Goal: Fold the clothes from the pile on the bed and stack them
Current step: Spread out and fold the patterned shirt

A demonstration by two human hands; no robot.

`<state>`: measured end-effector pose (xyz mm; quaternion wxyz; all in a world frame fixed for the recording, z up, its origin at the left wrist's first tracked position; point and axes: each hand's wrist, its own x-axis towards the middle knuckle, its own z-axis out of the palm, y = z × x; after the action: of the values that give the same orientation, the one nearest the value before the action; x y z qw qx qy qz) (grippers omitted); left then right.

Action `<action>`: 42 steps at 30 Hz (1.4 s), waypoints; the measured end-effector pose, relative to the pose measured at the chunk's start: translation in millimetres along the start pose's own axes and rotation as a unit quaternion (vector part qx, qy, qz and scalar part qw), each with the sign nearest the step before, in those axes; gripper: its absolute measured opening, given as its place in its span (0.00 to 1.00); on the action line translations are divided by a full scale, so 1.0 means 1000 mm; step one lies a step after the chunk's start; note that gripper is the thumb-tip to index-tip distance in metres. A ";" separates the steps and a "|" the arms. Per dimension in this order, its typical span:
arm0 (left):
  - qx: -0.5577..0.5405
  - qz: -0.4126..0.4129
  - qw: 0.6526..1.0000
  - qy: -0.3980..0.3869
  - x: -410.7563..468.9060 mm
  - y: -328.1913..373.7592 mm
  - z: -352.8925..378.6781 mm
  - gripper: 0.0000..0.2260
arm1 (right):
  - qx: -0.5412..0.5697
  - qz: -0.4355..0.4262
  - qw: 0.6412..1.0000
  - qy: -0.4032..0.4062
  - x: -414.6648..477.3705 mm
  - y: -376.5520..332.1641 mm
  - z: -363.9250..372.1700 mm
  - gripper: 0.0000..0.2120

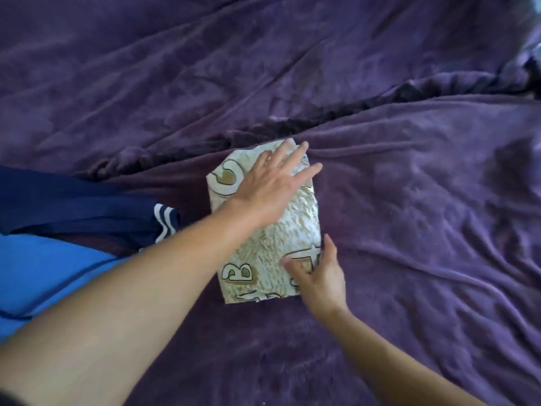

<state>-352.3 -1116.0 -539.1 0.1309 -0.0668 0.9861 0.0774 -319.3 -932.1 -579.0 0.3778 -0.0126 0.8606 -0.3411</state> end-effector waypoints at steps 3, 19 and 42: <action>0.118 0.060 0.982 -0.137 0.038 0.013 -0.002 0.44 | 0.020 0.037 0.999 -0.019 0.004 0.000 0.005 0.20; -0.377 -0.012 0.888 -0.263 0.026 0.199 -0.008 0.13 | 0.021 -0.037 0.995 0.095 -0.047 0.102 -0.312 0.23; -0.058 -0.011 0.998 0.029 0.052 0.458 0.108 0.39 | -0.438 -0.270 0.845 0.146 0.080 0.256 -0.458 0.32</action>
<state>-445.1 -655.0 -594.5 0.0990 -0.0872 0.9825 0.1313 -617.5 -493.4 -562.7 0.0966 -0.3586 0.9284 -0.0148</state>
